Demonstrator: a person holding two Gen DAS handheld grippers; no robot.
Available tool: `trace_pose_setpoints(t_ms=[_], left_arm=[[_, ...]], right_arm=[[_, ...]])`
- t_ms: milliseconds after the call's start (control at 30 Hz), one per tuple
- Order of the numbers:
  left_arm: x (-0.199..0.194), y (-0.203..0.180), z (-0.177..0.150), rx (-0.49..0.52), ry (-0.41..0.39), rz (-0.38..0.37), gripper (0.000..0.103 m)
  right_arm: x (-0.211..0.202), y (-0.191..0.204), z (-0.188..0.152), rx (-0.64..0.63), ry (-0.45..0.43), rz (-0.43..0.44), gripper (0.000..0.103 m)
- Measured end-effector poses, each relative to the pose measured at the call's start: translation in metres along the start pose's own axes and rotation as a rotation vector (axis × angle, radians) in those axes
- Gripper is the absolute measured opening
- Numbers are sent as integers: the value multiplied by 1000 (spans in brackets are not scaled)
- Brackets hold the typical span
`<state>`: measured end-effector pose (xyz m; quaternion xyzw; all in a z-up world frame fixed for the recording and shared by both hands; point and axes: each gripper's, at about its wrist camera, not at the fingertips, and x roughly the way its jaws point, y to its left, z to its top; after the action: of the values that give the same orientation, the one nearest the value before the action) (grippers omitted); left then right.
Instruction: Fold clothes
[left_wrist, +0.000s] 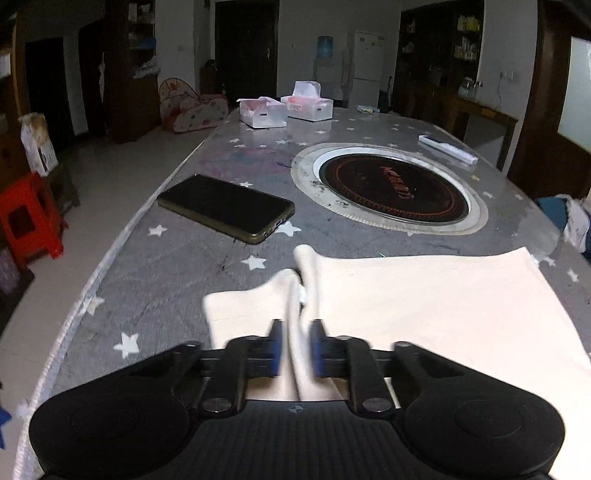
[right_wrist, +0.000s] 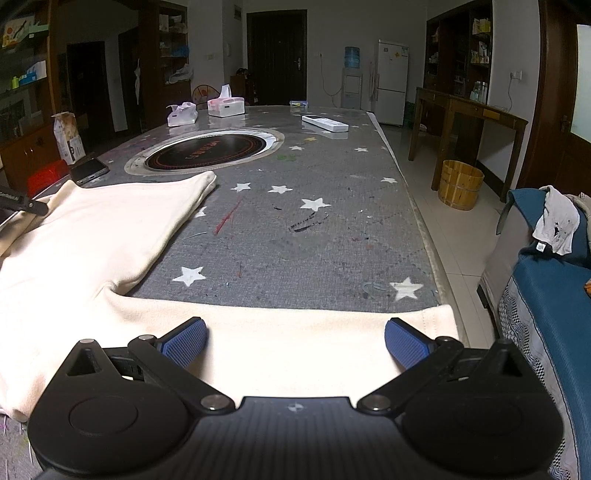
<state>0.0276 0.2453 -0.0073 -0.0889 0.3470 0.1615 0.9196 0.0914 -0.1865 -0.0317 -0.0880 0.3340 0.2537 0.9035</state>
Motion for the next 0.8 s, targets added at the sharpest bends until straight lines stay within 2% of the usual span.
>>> trace_pose_setpoints(t_ms=[267,433,533,733,800], left_arm=[[-56,36,-4,-98,-127,-33,3],[-102,64,-20,-176,-215,-44,3],[-115,73,-27,-195,-208,-53,4],[-97,50,-21,-145,-140,-96,10],[-84,36,-15,-108,-125,-92,24]], right_arm=[[0,-1,0,0,0,0,103],[1,0,0,0,0,-1,103],[1,0,0,-1,0,-1,103],[1,-1,0,0,0,-2,103],[1,-1,0,0,0,-2,103]])
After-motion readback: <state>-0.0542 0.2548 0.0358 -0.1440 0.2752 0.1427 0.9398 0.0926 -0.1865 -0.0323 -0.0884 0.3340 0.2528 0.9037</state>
